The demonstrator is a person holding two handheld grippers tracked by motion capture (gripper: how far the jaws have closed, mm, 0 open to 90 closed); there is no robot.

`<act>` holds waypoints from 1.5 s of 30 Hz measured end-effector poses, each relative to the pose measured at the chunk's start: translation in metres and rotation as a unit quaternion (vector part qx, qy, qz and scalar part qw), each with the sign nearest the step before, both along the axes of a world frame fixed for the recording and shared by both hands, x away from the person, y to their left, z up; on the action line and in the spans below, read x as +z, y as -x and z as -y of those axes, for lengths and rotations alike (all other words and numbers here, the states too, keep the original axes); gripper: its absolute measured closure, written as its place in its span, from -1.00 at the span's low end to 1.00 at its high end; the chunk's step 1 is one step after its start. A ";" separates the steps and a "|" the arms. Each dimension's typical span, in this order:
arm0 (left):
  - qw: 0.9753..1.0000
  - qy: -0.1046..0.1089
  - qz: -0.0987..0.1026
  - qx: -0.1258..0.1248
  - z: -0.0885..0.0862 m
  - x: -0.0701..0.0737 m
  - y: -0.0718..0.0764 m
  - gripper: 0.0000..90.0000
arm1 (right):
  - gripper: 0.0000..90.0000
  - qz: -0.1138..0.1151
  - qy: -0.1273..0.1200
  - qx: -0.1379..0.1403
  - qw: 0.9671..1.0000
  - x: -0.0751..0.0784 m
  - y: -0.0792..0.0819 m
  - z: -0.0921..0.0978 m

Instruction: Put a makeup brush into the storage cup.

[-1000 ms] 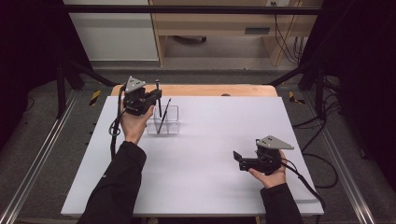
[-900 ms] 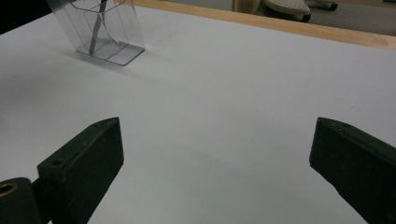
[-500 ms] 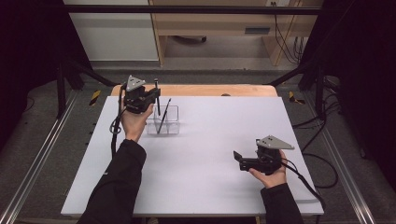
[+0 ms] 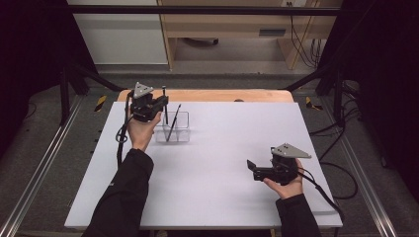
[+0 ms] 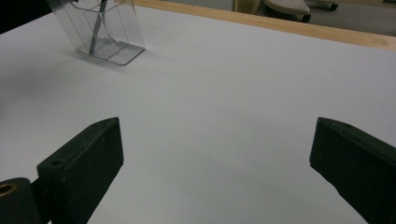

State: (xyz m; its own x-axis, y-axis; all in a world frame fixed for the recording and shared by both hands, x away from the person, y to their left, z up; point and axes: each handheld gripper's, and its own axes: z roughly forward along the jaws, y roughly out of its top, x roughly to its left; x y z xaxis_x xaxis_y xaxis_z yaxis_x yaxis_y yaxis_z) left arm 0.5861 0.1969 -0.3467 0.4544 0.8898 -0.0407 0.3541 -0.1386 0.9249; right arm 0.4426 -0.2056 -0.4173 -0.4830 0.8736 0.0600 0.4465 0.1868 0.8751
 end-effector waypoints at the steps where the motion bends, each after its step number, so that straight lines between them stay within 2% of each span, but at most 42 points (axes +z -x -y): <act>1: 1.000 -0.003 0.000 -0.001 0.000 -0.001 0.000 0.85 | -0.93 0.000 0.000 0.000 1.000 0.000 0.000 0.000; 15: 1.000 -0.011 -0.003 -0.006 -0.002 -0.014 0.007 0.85 | -0.92 0.001 -0.001 0.001 1.000 0.000 0.000 0.000; 27: 1.000 -0.007 -0.008 -0.008 -0.002 -0.028 0.009 0.85 | -0.92 0.001 0.000 0.000 1.000 0.000 0.000 0.000; 45: 1.000 -0.012 -0.023 -0.002 -0.003 -0.045 0.011 0.85 | -0.92 0.001 0.000 0.000 1.000 0.000 0.001 0.000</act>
